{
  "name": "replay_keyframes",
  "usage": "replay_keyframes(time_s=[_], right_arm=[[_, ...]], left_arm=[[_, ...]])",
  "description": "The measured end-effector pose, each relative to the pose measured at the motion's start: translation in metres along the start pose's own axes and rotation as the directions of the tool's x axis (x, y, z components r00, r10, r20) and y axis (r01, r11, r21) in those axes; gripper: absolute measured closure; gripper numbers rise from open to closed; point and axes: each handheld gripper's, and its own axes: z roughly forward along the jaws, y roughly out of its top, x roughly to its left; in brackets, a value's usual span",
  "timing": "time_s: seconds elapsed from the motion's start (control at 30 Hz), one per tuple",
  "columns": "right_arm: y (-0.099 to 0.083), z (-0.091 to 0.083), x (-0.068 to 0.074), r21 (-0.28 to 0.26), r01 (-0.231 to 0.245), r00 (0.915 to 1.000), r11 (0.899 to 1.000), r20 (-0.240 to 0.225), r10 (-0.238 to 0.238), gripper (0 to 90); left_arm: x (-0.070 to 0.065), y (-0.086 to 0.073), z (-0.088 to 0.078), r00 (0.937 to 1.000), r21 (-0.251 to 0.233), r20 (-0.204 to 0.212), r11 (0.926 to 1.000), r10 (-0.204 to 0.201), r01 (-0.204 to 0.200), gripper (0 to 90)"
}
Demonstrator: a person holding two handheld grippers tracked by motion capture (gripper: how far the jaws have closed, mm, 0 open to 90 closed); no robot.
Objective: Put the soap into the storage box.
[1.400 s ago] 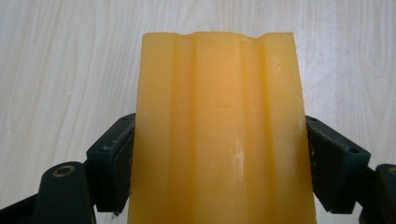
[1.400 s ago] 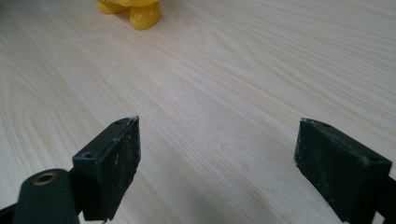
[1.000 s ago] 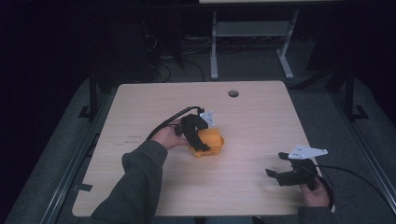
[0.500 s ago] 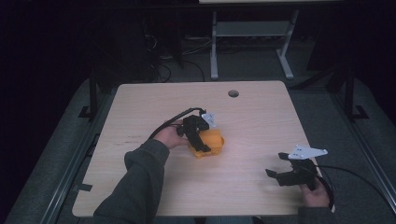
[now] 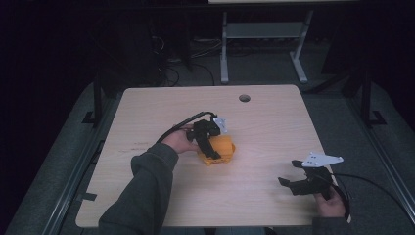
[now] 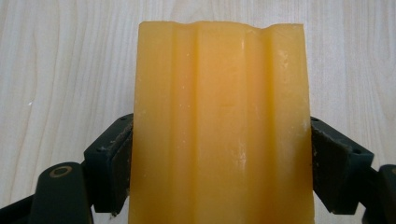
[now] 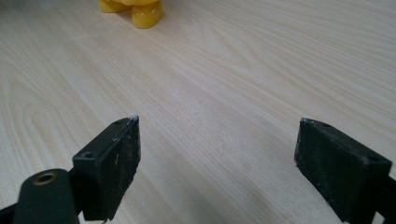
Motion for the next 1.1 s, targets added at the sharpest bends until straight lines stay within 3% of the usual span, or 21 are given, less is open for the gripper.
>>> replay_keyframes(time_s=[0.9, 1.1], right_arm=[[0.000, 0.000, -0.001, -0.005, 0.002, 1.0000, 1.000, 0.001, -0.002, 14.0], [0.000, 0.001, -0.001, 0.000, 0.003, 1.0000, 1.000, 0.002, -0.003, 13.9]], left_arm=[[-0.011, -0.007, -0.026, 0.9975, 0.001, -0.070, 1.0000, -0.003, 0.003, 18.0], [-0.015, -0.010, -0.035, 0.9965, -0.021, -0.083, 0.9997, -0.008, 0.006, 18.3]])
